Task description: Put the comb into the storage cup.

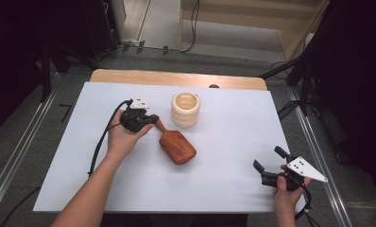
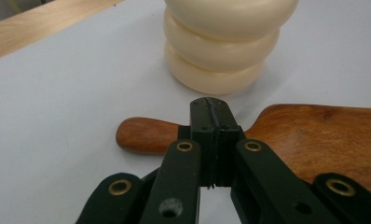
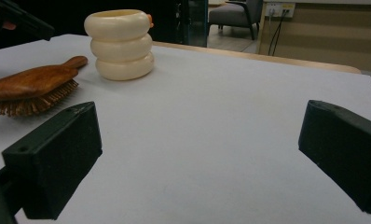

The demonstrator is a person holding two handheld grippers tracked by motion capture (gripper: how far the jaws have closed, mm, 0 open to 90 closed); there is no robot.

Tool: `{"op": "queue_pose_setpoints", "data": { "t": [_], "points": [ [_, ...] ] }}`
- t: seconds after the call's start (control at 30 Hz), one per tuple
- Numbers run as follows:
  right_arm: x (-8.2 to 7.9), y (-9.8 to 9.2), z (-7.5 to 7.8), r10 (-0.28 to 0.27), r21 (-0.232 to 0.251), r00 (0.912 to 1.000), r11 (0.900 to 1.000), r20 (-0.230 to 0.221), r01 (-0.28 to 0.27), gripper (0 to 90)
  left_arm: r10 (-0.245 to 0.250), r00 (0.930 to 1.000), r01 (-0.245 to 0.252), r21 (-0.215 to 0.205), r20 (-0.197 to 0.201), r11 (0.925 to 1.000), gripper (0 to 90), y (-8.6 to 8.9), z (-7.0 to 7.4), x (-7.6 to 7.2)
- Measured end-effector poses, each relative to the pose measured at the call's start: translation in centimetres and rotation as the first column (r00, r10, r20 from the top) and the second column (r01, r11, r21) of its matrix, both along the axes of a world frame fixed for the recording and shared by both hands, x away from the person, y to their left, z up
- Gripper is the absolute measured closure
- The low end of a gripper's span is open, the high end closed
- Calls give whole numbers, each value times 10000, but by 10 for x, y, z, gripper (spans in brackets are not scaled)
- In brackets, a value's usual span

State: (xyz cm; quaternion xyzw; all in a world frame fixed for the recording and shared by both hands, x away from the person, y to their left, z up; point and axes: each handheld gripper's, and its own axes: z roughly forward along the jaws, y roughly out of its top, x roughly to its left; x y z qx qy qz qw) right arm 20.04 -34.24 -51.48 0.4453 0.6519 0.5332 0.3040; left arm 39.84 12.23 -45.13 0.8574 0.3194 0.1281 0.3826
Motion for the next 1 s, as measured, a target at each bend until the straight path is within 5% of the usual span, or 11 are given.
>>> {"op": "queue_pose_setpoints", "data": {
  "t": [1.0],
  "points": [
    [3,0,0,120,-34,9999,9999,-74,-120,0,-6,9955,130,1304,-947,9914,900,-35,-33,40]
  ]
}}
